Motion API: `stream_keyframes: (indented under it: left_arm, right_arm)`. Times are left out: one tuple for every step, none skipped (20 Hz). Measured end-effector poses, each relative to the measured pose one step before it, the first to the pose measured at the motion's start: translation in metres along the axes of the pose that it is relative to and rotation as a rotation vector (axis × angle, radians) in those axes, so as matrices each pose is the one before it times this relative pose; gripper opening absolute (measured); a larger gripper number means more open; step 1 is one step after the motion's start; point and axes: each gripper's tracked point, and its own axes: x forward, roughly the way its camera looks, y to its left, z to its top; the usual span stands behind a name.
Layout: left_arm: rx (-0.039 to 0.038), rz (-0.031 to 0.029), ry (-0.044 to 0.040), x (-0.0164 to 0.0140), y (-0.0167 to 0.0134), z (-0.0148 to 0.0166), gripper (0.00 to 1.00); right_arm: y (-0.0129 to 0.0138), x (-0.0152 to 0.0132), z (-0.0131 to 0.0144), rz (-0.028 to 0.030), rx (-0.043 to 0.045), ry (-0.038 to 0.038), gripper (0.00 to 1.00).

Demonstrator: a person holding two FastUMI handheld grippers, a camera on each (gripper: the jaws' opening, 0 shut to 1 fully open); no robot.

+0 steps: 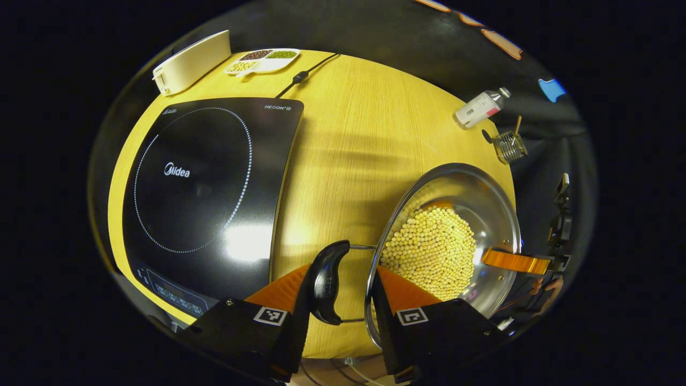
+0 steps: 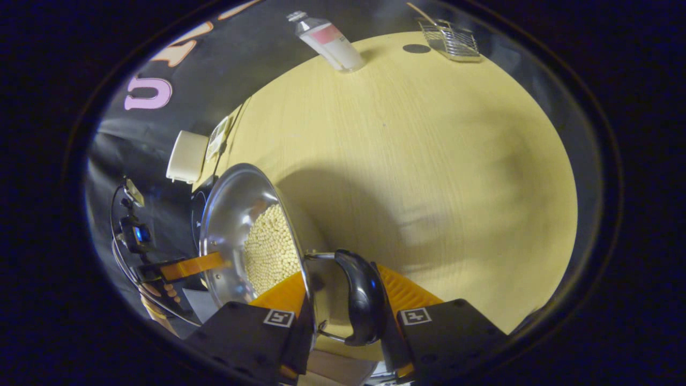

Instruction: First push the handle of the pot to place it horizontally, then grasp the pot with both hands and set it on the induction cooktop.

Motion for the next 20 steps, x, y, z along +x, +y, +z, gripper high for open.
stream_keyframes:
  left_arm:
    - [0.00422,0.00021,0.00261,-0.00534,0.00129,-0.00411,0.58]
    - [0.00600,0.00111,-0.00434,-0.00653,0.00190,-0.00242,0.60]
    - [0.00577,0.00149,-0.00378,-0.00652,0.00305,-0.00279,0.60]
    - [0.00427,0.00070,-0.00708,-0.00683,0.00344,-0.00165,0.60]
    - [0.00461,0.00077,-0.00669,-0.00665,0.00488,-0.00118,0.59]
    - [0.00390,0.00073,-0.00672,-0.00665,0.00603,-0.00088,0.59]
    - [0.00554,0.00024,-0.00531,-0.00632,0.00724,-0.00091,0.58]
    - [0.00530,0.00123,-0.00601,-0.00573,0.00814,0.00008,0.58]
    - [0.00520,0.00065,-0.00282,-0.00601,0.00933,-0.00012,0.60]
    - [0.00114,-0.00063,-0.00581,-0.00513,0.00976,0.00007,0.60]
    - [0.00106,-0.00163,-0.00323,-0.00526,0.01114,0.00058,0.62]
    - [0.00233,-0.00173,-0.00435,-0.00576,0.01194,0.00070,0.60]
    - [0.00878,-0.00325,-0.00758,-0.00569,0.01322,0.00227,0.62]
    - [0.00967,-0.00285,-0.00690,-0.00520,0.01332,0.00218,0.60]
    - [0.00840,-0.00558,-0.00894,-0.00540,0.01490,0.00395,0.60]
    - [0.01175,-0.00494,-0.01197,-0.00561,0.01331,0.00338,0.60]
    - [0.01419,-0.00286,-0.01297,-0.00529,0.01536,0.00505,0.59]
    - [0.01068,-0.00081,-0.01002,-0.00367,0.01588,0.00491,0.60]
    - [0.00712,-0.00095,-0.00850,-0.00292,0.01547,0.00510,0.60]
    - [0.00568,0.00134,-0.00855,-0.00190,0.01464,0.00462,0.59]
  right_arm:
    - [0.00201,-0.00304,-0.00393,-0.00487,-0.00446,-0.00291,0.51]
    - [0.00332,-0.00353,-0.00538,-0.00385,-0.00172,-0.00058,0.51]
    - [0.00417,-0.00244,-0.00483,-0.00064,-0.00012,-0.00007,0.51]
    - [0.00514,-0.00277,-0.00626,0.00031,0.00326,0.00233,0.51]
    - [0.00637,-0.00159,-0.00583,0.00206,0.00682,0.00406,0.51]
    - [0.00729,-0.00073,-0.00618,0.00253,0.00341,0.00119,0.51]
    - [0.00834,-0.00017,-0.00501,0.00057,0.00064,-0.00383,0.51]
    - [0.00964,0.00016,-0.00543,0.00006,-0.00163,-0.00477,0.51]
    - [0.01055,0.00070,-0.00476,-0.00017,-0.00104,-0.00766,0.52]
    - [0.01063,0.00015,-0.00447,-0.00174,-0.00158,-0.00733,0.52]
    - [0.01235,0.00094,-0.00337,-0.00354,0.00103,-0.00974,0.52]
    - [0.01295,0.00062,-0.00407,-0.00644,-0.00080,-0.01361,0.57]
    - [0.01356,0.00136,-0.00346,-0.00524,0.00093,-0.01698,0.51]
    - [0.01387,0.00020,-0.00520,-0.00588,0.00724,-0.01476,0.51]
    - [0.01472,0.00103,-0.00417,-0.00422,0.01116,-0.01586,0.51]
    - [0.01668,0.00205,-0.00548,0.00183,0.01349,-0.01265,0.51]
    - [0.01739,0.00333,-0.00449,0.00627,0.01417,-0.01039,0.51]
    - [0.01670,0.00532,-0.00434,0.00733,0.01126,-0.01140,0.52]
    - [0.01605,0.00509,-0.00389,0.00663,0.00707,-0.00863,0.52]
    - [0.01628,0.00658,-0.00178,0.00670,0.00326,-0.01293,0.51]
